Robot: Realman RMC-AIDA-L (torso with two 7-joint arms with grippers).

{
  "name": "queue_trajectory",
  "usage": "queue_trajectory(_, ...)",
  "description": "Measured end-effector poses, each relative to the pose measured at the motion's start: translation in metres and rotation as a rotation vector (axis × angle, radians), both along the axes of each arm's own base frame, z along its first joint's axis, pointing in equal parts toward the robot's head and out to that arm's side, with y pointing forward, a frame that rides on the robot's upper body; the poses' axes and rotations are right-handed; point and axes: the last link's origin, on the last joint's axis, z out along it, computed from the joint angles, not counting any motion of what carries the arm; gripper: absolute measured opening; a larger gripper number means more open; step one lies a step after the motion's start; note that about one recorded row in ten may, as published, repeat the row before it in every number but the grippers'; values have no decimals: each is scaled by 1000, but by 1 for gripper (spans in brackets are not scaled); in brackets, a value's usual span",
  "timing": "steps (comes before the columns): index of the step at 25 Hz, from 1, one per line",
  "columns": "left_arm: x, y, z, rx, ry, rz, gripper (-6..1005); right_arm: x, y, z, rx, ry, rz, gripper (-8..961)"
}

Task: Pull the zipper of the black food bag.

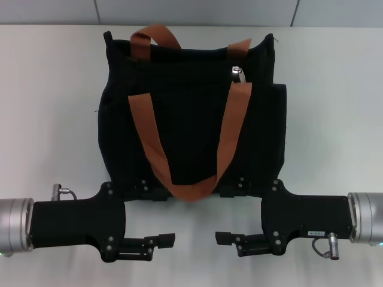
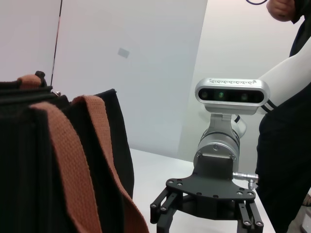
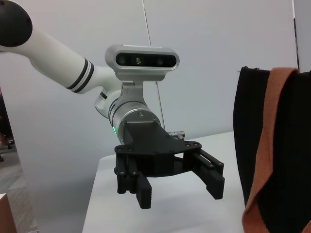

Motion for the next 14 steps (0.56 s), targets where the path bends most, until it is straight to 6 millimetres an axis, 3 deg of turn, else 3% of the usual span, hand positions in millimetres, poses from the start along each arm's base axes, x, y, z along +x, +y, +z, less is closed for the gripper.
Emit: queue_trajectory(14,0,-2,-1,-4,-2,-3,783,1,-1,-1,-2,-4,2,810)
